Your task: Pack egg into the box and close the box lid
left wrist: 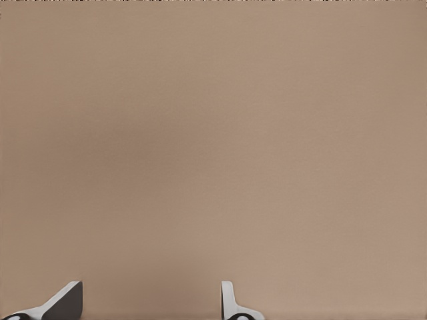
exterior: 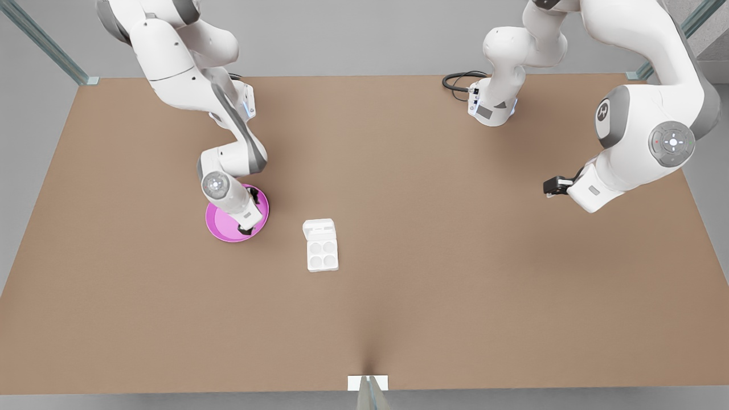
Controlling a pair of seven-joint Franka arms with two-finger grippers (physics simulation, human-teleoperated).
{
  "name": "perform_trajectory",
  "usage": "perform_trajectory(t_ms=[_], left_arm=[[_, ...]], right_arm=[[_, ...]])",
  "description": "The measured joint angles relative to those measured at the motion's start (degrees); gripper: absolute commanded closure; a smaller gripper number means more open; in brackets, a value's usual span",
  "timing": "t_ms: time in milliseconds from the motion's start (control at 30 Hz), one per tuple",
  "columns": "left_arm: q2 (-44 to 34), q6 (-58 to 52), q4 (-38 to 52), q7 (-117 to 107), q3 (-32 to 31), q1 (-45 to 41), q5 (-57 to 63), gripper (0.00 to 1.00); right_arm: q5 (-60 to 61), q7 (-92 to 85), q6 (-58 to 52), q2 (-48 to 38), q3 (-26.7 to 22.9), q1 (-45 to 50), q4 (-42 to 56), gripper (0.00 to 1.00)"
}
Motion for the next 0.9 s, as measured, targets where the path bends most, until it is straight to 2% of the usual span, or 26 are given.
perform_trajectory(t_ms=[100, 300, 500, 900], left_arm=[[0.0, 0.0, 0.0, 0.0, 0.0, 0.0, 0.0, 0.0], [0.0, 0.0, 0.0, 0.0, 0.0, 0.0, 0.0, 0.0], [0.3, 0.0, 0.1, 0.0, 0.0, 0.1, 0.0, 0.0], [0.3, 0.0, 0.1, 0.0, 0.0, 0.0, 0.0, 0.0]], right_arm=[[0.0, -1.4, 0.1, -0.2, 0.0, -1.7, -1.4, 0.0], [0.0, -10.2, 7.1, -1.0, -0.1, -3.8, -4.3, 0.0], [0.0, -10.5, 10.1, -2.7, 0.0, -4.1, -9.0, 0.0], [0.0, -10.3, 12.6, 1.1, 0.0, -3.3, -8.0, 0.0]])
